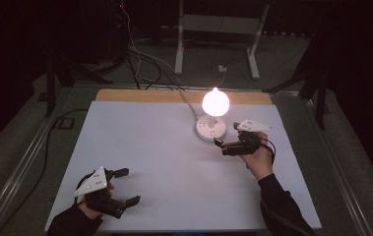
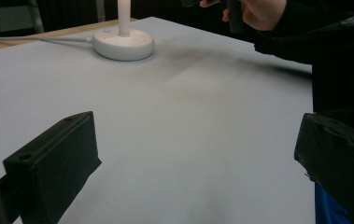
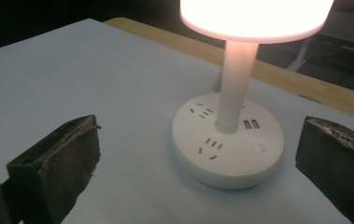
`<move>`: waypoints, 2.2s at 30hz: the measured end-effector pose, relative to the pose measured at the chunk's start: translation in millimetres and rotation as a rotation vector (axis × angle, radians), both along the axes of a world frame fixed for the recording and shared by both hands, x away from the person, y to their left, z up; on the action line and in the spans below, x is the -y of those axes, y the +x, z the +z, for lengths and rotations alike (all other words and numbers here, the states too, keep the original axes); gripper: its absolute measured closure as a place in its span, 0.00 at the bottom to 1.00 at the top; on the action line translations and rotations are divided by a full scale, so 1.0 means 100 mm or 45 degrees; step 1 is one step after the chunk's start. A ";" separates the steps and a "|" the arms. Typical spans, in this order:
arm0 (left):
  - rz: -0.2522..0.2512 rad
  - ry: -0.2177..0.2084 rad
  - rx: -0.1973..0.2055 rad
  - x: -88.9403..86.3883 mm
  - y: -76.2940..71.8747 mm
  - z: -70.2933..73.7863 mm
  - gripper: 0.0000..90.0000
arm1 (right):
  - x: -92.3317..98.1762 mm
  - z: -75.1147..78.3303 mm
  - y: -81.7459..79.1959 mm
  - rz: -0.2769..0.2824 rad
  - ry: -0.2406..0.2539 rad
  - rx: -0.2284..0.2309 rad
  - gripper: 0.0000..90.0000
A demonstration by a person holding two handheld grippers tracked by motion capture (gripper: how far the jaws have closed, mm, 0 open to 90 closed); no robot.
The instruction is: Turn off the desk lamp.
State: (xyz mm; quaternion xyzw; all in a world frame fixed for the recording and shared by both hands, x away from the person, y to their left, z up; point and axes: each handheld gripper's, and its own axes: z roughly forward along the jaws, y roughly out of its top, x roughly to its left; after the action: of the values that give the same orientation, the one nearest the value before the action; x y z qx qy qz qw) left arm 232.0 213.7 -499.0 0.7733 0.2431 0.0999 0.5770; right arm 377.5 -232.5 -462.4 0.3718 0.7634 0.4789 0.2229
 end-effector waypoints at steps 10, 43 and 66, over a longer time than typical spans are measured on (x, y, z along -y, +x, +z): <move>0.001 -0.003 -0.004 0.00 0.00 0.00 0.00 | -0.03 -0.09 0.22 -0.141 -0.040 -0.007 0.07; 0.002 0.000 -0.006 -0.01 0.00 0.00 0.01 | -0.03 -0.35 0.63 -0.288 -0.001 -0.148 1.00; 0.002 -0.004 -0.008 -0.01 0.00 -0.01 0.00 | -0.07 -0.51 0.70 -0.295 -0.025 -0.185 1.00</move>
State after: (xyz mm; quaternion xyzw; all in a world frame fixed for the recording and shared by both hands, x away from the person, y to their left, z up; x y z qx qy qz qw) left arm 231.9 214.9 -499.6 0.7724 0.2457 0.0974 0.5775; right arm 447.5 -225.4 -513.1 0.4890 0.7342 0.4142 0.2243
